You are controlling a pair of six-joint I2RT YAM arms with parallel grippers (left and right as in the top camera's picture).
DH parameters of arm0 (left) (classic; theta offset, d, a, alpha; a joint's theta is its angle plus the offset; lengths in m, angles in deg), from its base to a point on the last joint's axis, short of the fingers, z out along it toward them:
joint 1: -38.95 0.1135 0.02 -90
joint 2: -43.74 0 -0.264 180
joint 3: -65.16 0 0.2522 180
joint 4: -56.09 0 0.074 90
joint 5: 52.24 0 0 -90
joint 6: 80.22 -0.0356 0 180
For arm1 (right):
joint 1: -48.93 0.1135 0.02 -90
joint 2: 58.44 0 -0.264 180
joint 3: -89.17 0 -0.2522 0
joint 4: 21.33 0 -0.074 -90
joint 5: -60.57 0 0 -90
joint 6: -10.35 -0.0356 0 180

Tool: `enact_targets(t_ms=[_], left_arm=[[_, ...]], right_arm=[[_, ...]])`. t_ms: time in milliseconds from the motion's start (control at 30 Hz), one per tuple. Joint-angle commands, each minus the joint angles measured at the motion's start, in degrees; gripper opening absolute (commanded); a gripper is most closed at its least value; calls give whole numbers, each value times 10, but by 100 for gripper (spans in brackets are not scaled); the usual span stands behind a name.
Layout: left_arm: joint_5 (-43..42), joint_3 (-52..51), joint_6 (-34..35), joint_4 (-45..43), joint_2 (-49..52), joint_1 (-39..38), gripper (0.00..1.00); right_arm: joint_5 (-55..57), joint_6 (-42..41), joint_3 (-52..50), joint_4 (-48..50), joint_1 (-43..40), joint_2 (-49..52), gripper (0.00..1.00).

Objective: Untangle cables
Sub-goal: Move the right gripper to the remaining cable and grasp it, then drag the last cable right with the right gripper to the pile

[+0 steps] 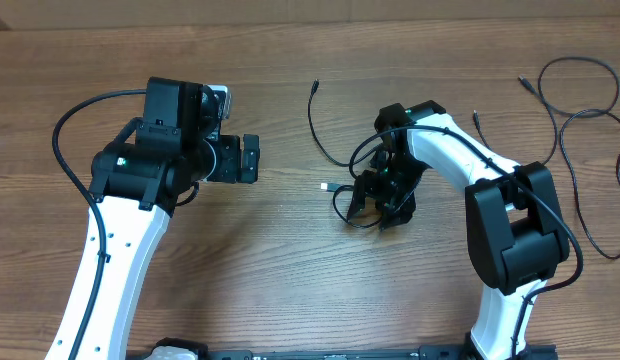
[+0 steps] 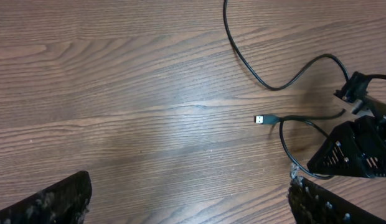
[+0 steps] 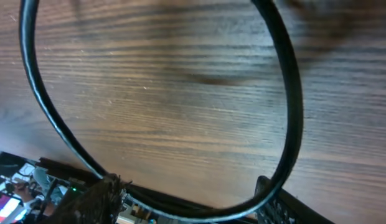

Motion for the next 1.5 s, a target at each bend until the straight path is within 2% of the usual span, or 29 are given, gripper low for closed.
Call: enact_targets(t_ms=[0, 100, 300, 333, 367, 500, 867, 1000, 1200, 1467], left_arm=[[4, 11, 4, 0, 4, 2, 100], [4, 11, 4, 0, 4, 2, 100], [4, 11, 4, 0, 4, 2, 99], [4, 11, 4, 0, 4, 2, 100], [4, 11, 4, 0, 4, 2, 100], [4, 11, 4, 0, 4, 2, 99], [4, 11, 4, 0, 4, 2, 100], [4, 11, 4, 0, 4, 2, 100], [4, 11, 4, 0, 4, 2, 100], [4, 11, 4, 0, 4, 2, 100]], right_arm=[[12, -29, -2, 8, 3, -23, 68], [21, -56, -2, 28, 3, -23, 70], [21, -92, -2, 52, 3, -23, 68], [23, -92, -2, 50, 3, -23, 63], [29, -92, -2, 49, 3, -23, 54], [49, -97, -2, 45, 3, -23, 4], [48, -104, 0, 34, -8, -32, 4], [48, -104, 10, 22, -37, -52, 4], [57, -101, 93, -47, -111, -98, 4], [98, -82, 294, -162, -208, -157, 4]])
